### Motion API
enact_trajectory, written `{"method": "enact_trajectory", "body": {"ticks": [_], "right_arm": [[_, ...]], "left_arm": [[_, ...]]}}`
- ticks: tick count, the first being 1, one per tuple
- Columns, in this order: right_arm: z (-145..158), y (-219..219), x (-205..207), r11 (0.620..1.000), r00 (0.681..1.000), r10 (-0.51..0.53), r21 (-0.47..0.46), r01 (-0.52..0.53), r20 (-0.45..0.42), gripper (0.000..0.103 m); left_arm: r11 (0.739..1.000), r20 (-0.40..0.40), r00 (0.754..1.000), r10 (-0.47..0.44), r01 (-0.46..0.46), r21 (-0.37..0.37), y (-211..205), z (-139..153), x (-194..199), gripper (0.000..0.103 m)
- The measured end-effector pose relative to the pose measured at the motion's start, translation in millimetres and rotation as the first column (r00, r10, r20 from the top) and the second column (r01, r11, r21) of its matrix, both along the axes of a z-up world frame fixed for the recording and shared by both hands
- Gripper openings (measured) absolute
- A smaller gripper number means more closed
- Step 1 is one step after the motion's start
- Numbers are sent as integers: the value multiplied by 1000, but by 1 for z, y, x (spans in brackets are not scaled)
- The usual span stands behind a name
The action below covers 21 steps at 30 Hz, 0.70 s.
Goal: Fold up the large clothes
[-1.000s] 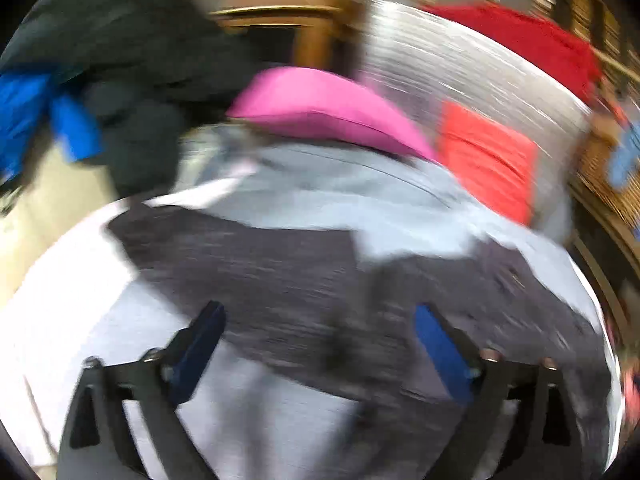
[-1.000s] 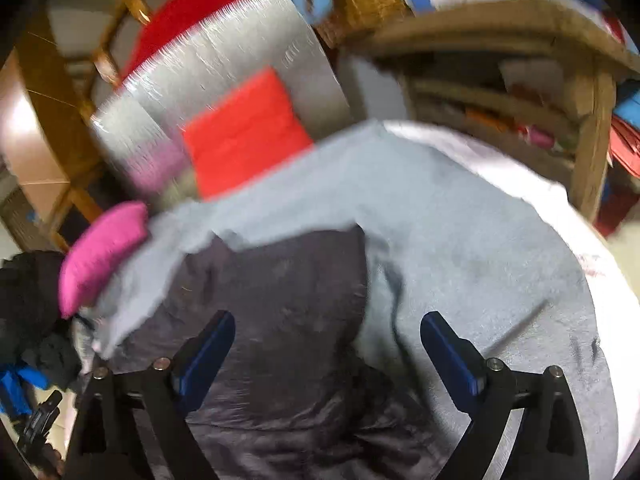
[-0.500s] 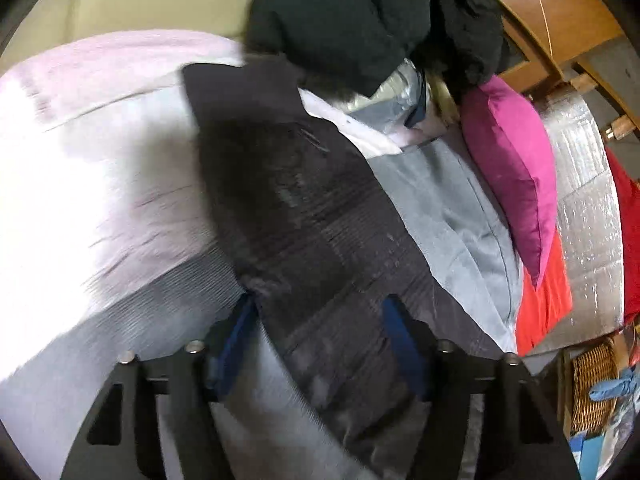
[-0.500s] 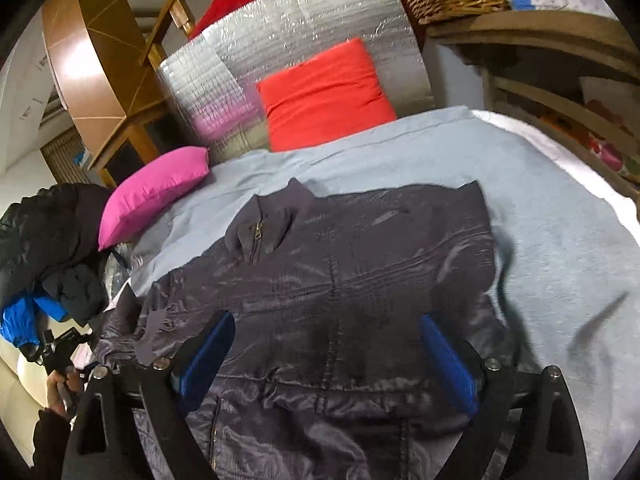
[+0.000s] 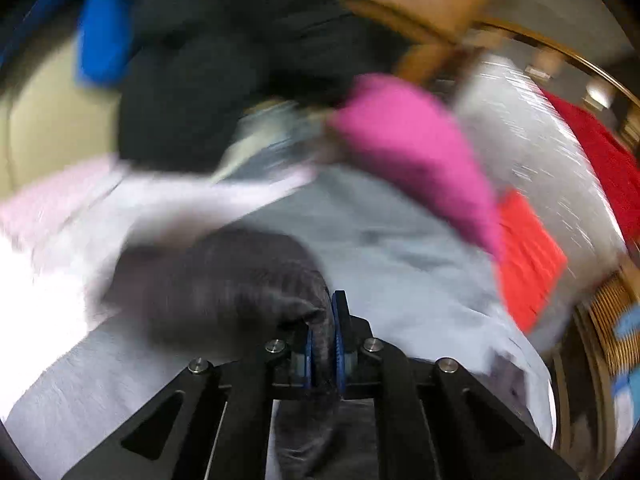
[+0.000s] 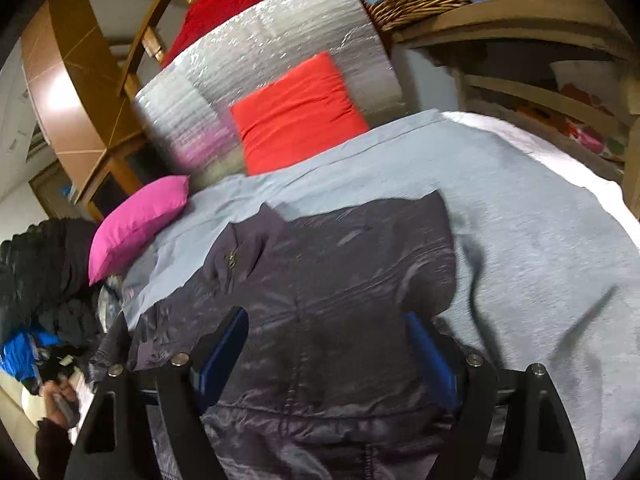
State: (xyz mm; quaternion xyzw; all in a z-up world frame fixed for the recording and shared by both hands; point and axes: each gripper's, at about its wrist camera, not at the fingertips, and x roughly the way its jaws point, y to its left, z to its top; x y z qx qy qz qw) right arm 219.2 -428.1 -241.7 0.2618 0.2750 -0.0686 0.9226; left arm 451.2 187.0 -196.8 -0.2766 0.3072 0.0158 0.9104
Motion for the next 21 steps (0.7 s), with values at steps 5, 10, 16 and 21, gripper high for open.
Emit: {"method": "enact_trajectory", "body": {"ticks": [5,10,16,21], "right_arm": [[-1,-20,-11,998,999,-50,38,50,11,83],[1,-44,-24,990,995,-90,108,86,39,83],[-3,-74,-37,965,995,-89,252,74,50,83],[-5,-75,-39,956,999,-48,290,42,13,83]], "left_arm": [[949,166,949,-268,230,217,-146,73,-51,8],[779,108,814,-571,496,383,-306,64,-98,9],[503,-296,593,-749,799,330,-416,-32,-115,29],[484,-189,557,-809,813,324,-368,-11,-159,63]]}}
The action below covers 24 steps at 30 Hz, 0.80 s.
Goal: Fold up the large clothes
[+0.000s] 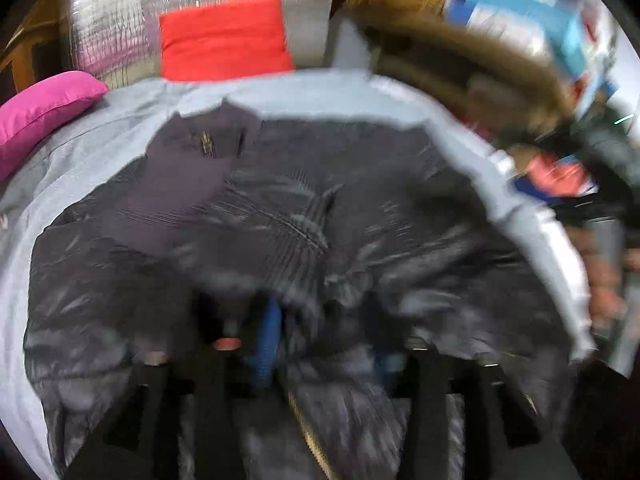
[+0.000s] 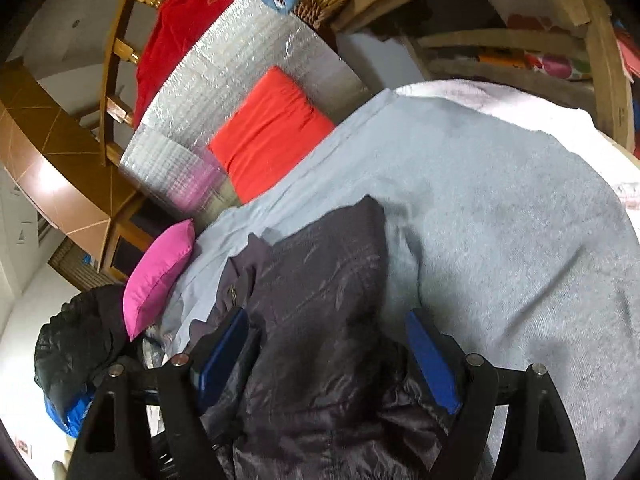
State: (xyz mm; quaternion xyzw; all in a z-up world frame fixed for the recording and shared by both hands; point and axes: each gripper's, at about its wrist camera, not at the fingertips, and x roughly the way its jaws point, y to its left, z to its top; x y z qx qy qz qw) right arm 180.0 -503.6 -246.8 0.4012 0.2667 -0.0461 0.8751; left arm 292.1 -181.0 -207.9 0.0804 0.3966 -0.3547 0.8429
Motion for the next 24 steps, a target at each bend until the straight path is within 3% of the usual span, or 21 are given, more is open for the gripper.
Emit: {"method": "enact_trajectory", "body": {"ticks": [1,3,6,8,9,11,13,14,16,18,20,22,24], "right_arm": [[1,2,0,1000,1000,5,-6,-5,2,83],[5,10,2,999,999,40,-23,-40,10,84],[11,38,13,987,990,138,-75,-139,-9,84],[16,67,21,966,977,210,-149,-211,-26,84],[20,84,26,946,965,259,-194,-260,-35,84],[24,114,35,905,939,337,-255,-341,-63,84],[26,143,44,866,917,390,-307,-396,-82,84],[27,155,49,849,911,402,-334,-409,-93,84],[28,184,59,800,892,432,-400,-448,-134,84],[24,216,73,726,870,450,-484,-488,-202,84],[15,240,86,656,859,432,-558,-508,-275,84],[1,255,104,592,875,330,-644,-484,-354,84],[-1,250,113,599,901,272,-674,-432,-337,84]], "left_arm": [[998,37,999,8,-6,-59,16,11,-8,76],[983,95,992,79,-62,-173,55,33,-10,85],[939,42,986,160,-139,-316,100,47,11,86],[898,-3,958,288,-271,-348,135,39,25,86],[883,-29,940,339,-329,-334,145,33,33,86],[826,-140,869,475,-495,-271,171,10,59,86],[778,-221,811,541,-583,-234,187,-7,78,85],[754,-239,772,589,-631,-183,194,-15,87,85],[727,-212,731,648,-677,-113,194,-22,97,85],[736,-203,730,653,-674,-55,192,-27,100,85],[764,-223,746,627,-646,-13,188,-38,104,85],[774,-255,749,612,-633,-4,182,-45,110,85],[772,-295,739,606,-635,-4,185,-51,114,85]]}}
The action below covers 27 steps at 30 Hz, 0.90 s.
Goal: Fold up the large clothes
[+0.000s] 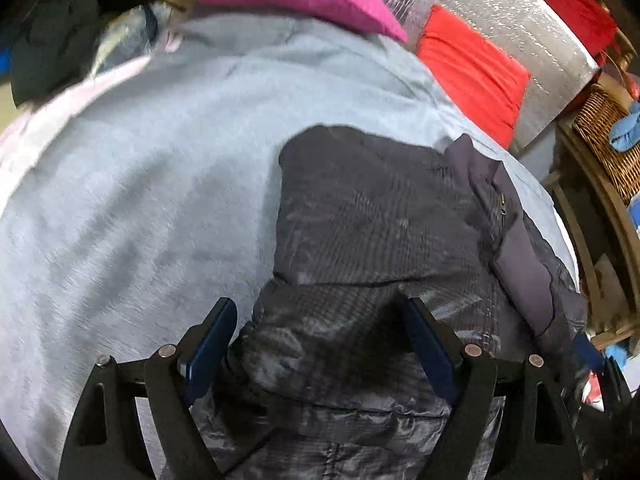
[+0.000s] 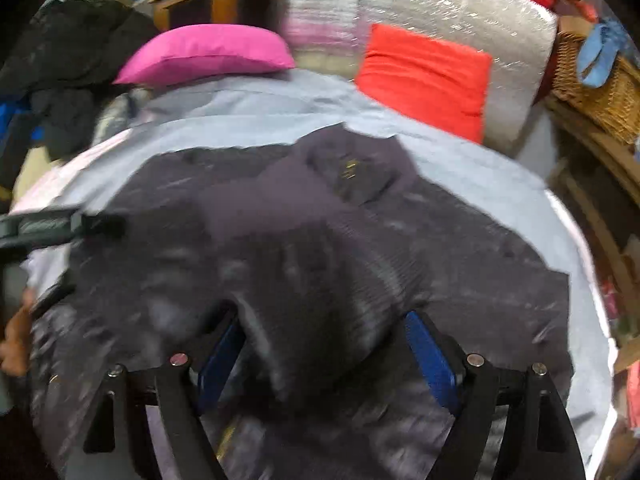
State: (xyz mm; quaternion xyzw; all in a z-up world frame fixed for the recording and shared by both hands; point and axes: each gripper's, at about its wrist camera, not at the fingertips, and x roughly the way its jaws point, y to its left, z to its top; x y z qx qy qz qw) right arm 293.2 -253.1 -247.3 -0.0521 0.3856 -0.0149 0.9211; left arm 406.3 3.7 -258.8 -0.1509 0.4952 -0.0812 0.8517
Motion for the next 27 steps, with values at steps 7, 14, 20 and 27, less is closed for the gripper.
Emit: {"method": "enact_trajectory", "body": {"ticks": [7,14,20,27], "right_arm": [[-6,-128,-28,729,928,-369,603,323,-51,84],[-35,-190,-100,424,920,-379,865,270,-101,84],[-28,-259,-130,363,856,-493,859,362,-152,84],[-51,-271,-68,442,891,-388,800,406,-238,84]], "left_arm": [[998,8,1000,-22,22,57,-8,-6,0,85],[993,37,998,-40,36,111,-13,-1,-6,85],[995,119,993,-24,12,102,6,20,-22,85],[1000,60,998,-21,20,22,9,6,1,86]]}}
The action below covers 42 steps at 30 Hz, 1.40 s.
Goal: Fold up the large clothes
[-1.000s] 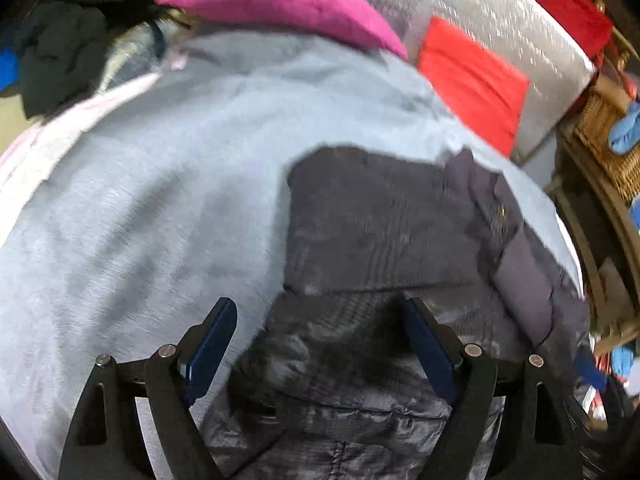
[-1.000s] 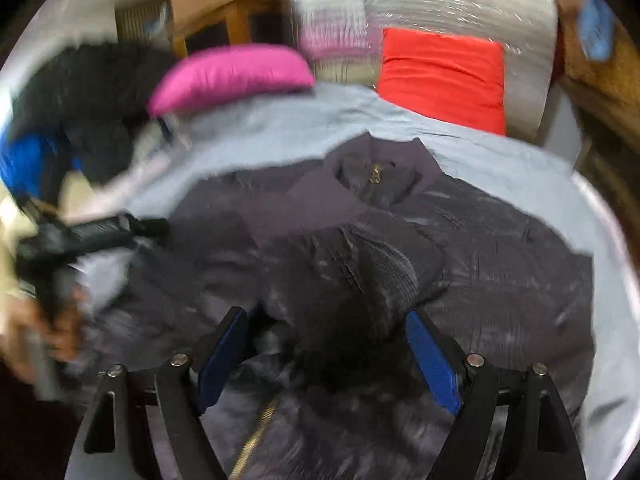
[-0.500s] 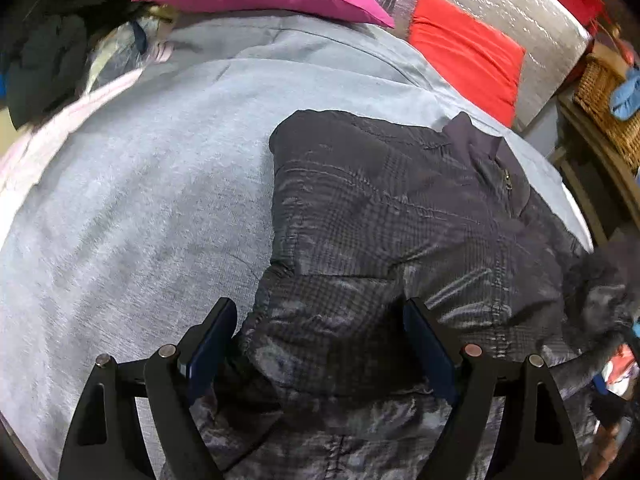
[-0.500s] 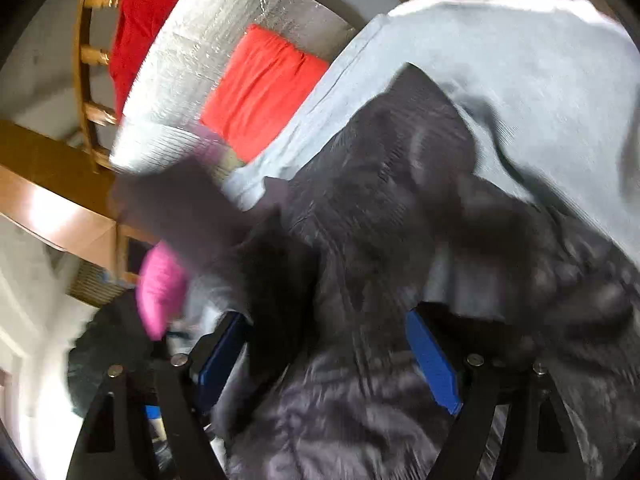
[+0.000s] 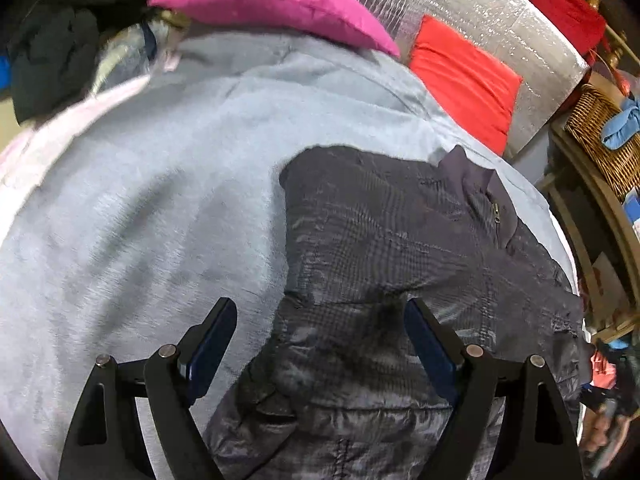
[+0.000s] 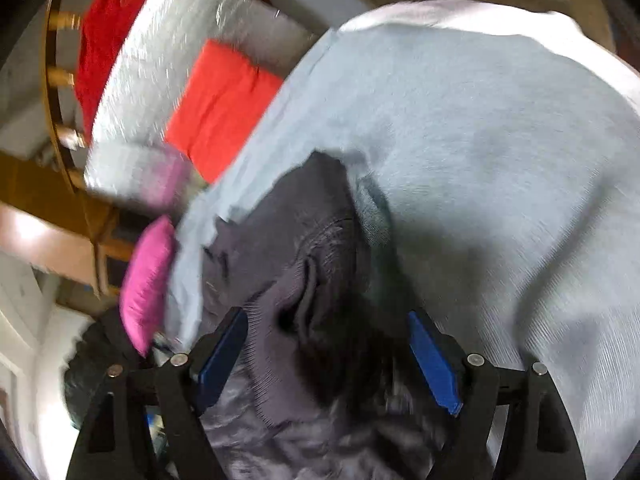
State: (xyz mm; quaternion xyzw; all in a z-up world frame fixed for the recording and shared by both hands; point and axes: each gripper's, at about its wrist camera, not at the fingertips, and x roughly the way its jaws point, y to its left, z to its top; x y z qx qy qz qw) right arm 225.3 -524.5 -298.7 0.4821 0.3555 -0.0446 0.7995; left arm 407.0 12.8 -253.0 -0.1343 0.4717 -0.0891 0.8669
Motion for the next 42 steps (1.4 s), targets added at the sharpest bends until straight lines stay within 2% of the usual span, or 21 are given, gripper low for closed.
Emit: {"method": "enact_trajectory", "body": {"ticks": [2,5,6,7,9,13,15,16,18,19,20,22,23,26,29,34,39,41,42], "right_arm": [[-9,6,20,997,997,51,-56,-54,-49,84],[-18,17,36,989,990,132,-66,-135,-50,83],[-17,23,38,984,988,146,-91,-150,-53,78],[-13,31,38,976,986,155,-145,-163,-63,63],[-3,47,42,947,980,188,-253,-199,-68,42],[25,53,35,911,991,135,-393,-127,-7,33],[34,56,33,886,991,130,-452,-106,23,34],[28,53,36,888,992,126,-446,-113,0,33],[0,44,51,910,988,121,-386,-150,-98,36],[-11,38,53,928,987,119,-341,-150,-111,45],[-10,32,48,938,989,105,-319,-133,-104,51],[-2,25,43,946,990,88,-303,-118,-110,70],[1,24,39,950,991,87,-291,-114,-103,72],[14,23,16,961,995,93,-259,-99,-38,73],[26,24,-10,957,996,83,-279,-83,-10,73],[32,28,-49,942,993,122,-315,-115,2,73],[34,30,-73,925,992,122,-364,-109,12,73],[34,26,-70,931,994,109,-353,-97,14,73],[32,23,-66,942,995,101,-324,-90,17,73]], "left_arm": [[1000,-21,1000,-15,16,14,-5,-6,4,86],[999,-38,998,-40,40,-7,-12,-13,8,85],[999,-45,998,-48,47,-15,-14,-15,9,83],[999,-45,998,-46,46,-11,-15,-16,10,82],[999,-24,999,-48,48,3,-20,-14,10,76],[996,29,998,-57,55,67,-31,-6,9,72],[991,31,998,-55,51,121,-36,-8,11,74],[988,20,998,-52,49,150,-38,-11,12,82],[985,-13,999,-49,50,163,-41,-19,14,88],[986,-19,999,-46,48,157,-39,-19,14,88],[988,-24,999,-39,42,146,-37,-18,14,88],[989,-17,999,-29,32,145,-31,-13,10,88],[988,-7,1000,-29,30,152,-30,-10,6,88],[985,27,999,-35,30,168,-26,0,-8,87],[984,58,996,-63,53,167,-18,10,-27,87],[974,94,991,-91,69,216,-5,13,-62,87],[975,124,990,-68,40,219,6,15,-76,87],[982,117,992,-46,23,189,10,14,-72,87],[989,102,994,-42,27,147,12,13,-67,87]]}}
